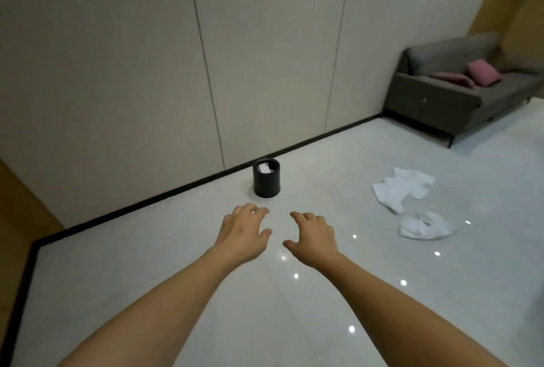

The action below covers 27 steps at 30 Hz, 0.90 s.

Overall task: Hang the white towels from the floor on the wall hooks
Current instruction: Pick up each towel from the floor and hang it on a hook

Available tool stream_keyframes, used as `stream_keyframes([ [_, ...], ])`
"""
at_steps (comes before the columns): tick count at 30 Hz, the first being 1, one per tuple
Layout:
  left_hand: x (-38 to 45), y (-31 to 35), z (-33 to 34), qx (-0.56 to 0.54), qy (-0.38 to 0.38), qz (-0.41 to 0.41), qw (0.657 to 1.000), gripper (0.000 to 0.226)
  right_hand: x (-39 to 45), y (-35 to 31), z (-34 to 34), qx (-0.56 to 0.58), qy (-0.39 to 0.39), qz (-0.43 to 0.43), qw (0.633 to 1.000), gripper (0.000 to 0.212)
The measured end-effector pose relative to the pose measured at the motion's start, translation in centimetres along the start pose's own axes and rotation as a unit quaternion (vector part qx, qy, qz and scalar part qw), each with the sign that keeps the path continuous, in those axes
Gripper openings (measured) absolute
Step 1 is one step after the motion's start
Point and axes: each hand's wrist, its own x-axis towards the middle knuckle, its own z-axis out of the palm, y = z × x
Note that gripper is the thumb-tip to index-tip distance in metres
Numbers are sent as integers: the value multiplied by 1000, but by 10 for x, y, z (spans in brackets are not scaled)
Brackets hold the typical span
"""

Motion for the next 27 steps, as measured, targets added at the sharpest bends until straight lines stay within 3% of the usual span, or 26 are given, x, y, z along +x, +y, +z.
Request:
stream_keyframes([
  [13, 214, 219, 136, -5, -129, 261, 957, 53, 44, 266, -58, 33, 36, 313, 949, 70],
  [27, 455, 343, 228, 19, -227, 347, 910, 51, 191, 423, -82, 123, 6, 458, 881, 65],
])
